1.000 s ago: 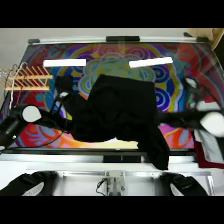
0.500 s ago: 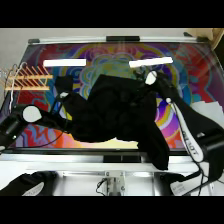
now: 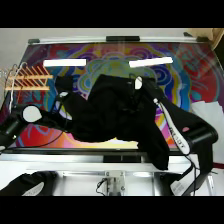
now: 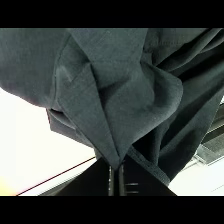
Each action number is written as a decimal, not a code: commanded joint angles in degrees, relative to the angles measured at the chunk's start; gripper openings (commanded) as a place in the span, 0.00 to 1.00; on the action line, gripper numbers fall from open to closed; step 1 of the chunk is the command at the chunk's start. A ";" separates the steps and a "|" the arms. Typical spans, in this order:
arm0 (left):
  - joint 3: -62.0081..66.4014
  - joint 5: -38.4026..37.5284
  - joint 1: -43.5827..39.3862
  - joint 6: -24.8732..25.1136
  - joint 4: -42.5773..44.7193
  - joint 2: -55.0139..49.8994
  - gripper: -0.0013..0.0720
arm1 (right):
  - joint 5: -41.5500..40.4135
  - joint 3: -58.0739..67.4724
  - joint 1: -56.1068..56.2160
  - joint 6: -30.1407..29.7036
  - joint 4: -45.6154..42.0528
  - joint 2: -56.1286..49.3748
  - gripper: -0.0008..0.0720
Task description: Fold the shirts.
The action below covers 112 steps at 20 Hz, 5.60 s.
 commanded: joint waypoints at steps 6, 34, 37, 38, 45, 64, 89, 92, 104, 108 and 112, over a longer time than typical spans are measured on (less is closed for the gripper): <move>6.99 0.20 0.07 -1.16 0.13 0.07 0.11 | 0.50 4.02 0.76 -1.79 -5.35 8.04 0.11; 28.17 21.44 17.05 8.04 -30.84 10.75 0.11 | -23.39 13.79 -0.61 -15.72 -4.11 40.98 0.11; 35.26 19.98 17.07 11.47 -27.80 11.15 0.10 | -22.80 22.60 -0.59 -18.58 -1.88 41.05 0.11; 35.67 17.25 17.07 9.51 -23.67 11.52 0.10 | -18.45 24.00 -0.57 -18.67 -1.46 41.22 0.11; 11.32 -8.96 17.05 -10.62 8.66 13.38 0.10 | 20.00 10.93 1.66 -10.05 1.27 36.57 0.11; -2.97 1.90 27.17 2.14 9.79 9.16 0.96 | 2.69 -3.23 13.60 1.57 -3.58 28.46 0.11; 29.03 12.26 51.84 12.61 28.17 -34.47 0.91 | 2.40 -3.26 13.60 4.37 -2.16 26.03 0.11; 29.00 11.89 53.40 16.79 24.70 -34.95 0.90 | 2.40 -3.26 13.60 4.37 -2.19 26.03 0.11; 29.00 13.62 54.05 17.07 23.50 -39.19 0.70 | 2.29 -3.26 13.60 5.31 -1.88 26.03 0.11; 28.98 13.94 55.12 17.27 23.74 -40.50 0.68 | 2.21 -3.26 13.60 5.42 -1.92 26.03 0.11; 29.03 14.03 56.04 17.31 23.74 -42.45 0.54 | 2.21 -3.26 13.60 6.99 -1.92 26.03 0.11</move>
